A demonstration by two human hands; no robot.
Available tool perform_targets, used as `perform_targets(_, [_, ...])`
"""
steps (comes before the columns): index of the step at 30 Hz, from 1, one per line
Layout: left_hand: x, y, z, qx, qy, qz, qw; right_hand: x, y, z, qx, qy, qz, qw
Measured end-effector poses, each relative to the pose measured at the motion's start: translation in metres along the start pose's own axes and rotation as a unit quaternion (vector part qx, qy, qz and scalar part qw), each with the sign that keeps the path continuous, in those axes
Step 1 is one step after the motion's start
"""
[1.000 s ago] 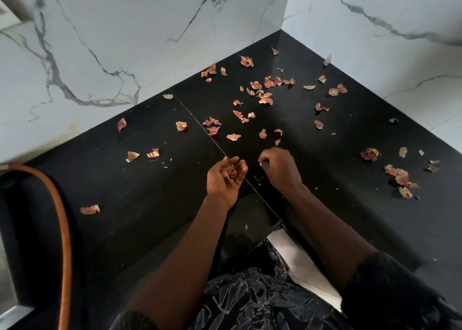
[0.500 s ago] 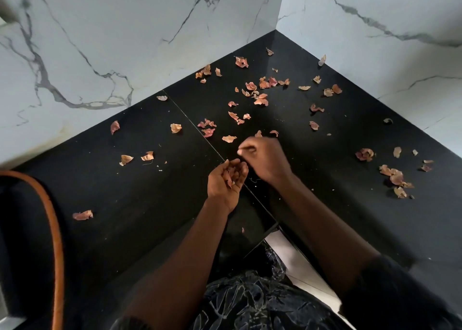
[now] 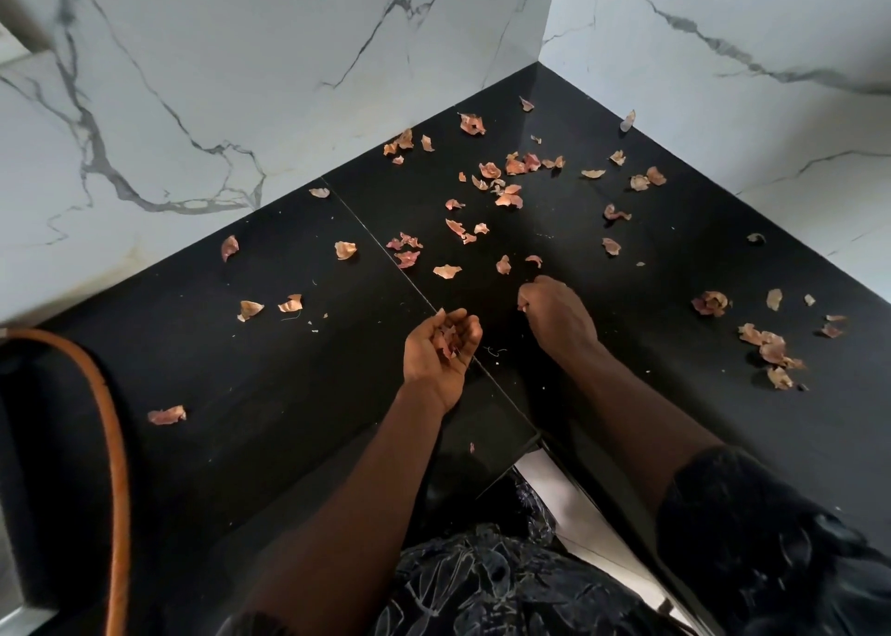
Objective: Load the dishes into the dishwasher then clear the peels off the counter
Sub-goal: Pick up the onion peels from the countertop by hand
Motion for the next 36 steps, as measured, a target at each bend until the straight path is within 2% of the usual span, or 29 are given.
perform_targets(7, [0.002,-0.004,-0.005,0.009,0.006,0.005,1.0,-0.012,-0.011,-0.006,-0.002,0.004,-0.008,1.0])
perform_targets(11, [0.0,-0.006,-0.006,0.016,0.011,0.004,1.0,-0.015,-0.007,-0.009,0.099,-0.005,0.023,0.995])
perform_targets(14, [0.001,-0.005,-0.006,0.014,0.014,0.005,1.0,-0.022,0.007,-0.028,0.15,0.044,0.081,0.984])
perform_targets(16, [0.002,-0.004,-0.007,0.027,0.01,0.01,1.0,-0.027,0.017,-0.046,0.154,0.094,0.091,0.979])
perform_targets(21, [0.002,-0.007,-0.009,0.05,0.004,0.025,0.998,-0.027,0.014,-0.066,0.111,0.178,0.029,0.977])
perform_targets(23, [0.002,-0.007,-0.007,0.037,0.0,0.013,0.999,-0.016,0.016,-0.056,0.144,0.16,0.044,0.975])
perform_targets(26, [0.001,-0.005,-0.006,0.019,0.008,-0.008,1.0,0.016,0.023,-0.022,0.181,0.071,0.093,0.977])
perform_targets(30, [-0.001,-0.003,-0.006,0.022,0.012,-0.008,1.0,0.055,0.025,0.027,0.096,-0.059,0.062,0.992])
perform_targets(33, [-0.004,-0.006,-0.004,0.024,0.007,-0.01,1.0,0.062,0.02,0.036,0.042,-0.047,-0.006,0.998])
perform_targets(36, [-0.004,-0.006,-0.001,0.02,0.005,-0.009,1.0,0.054,0.012,0.026,0.011,0.004,-0.005,1.0])
Point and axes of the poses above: each hand's wrist, its own x-axis towards the middle knuckle, its own y-axis out of the back of the hand, z = x × y, the point moved 3 cm from there along x, towards the middle knuckle, and after that the axes turned 4 degrees about -z, right-handed, at the moved point
